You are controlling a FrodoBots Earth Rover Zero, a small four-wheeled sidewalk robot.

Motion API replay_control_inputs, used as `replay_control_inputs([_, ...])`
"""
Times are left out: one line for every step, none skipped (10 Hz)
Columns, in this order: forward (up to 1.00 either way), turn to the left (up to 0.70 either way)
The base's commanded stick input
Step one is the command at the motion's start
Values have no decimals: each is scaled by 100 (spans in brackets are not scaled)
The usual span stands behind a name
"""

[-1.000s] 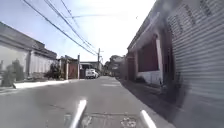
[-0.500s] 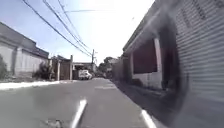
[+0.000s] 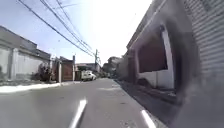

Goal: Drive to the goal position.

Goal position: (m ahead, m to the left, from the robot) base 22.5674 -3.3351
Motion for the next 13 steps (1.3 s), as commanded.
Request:
replay_control_inputs([94,0])
replay_control_inputs([94,0])
replay_control_inputs([94,0])
replay_control_inputs([94,0])
replay_control_inputs([94,0])
replay_control_inputs([94,0])
replay_control_inputs([94,0])
replay_control_inputs([94,0])
replay_control_inputs([94,0])
replay_control_inputs([94,0])
replay_control_inputs([94,0])
replay_control_inputs([94,0])
replay_control_inputs([94,0])
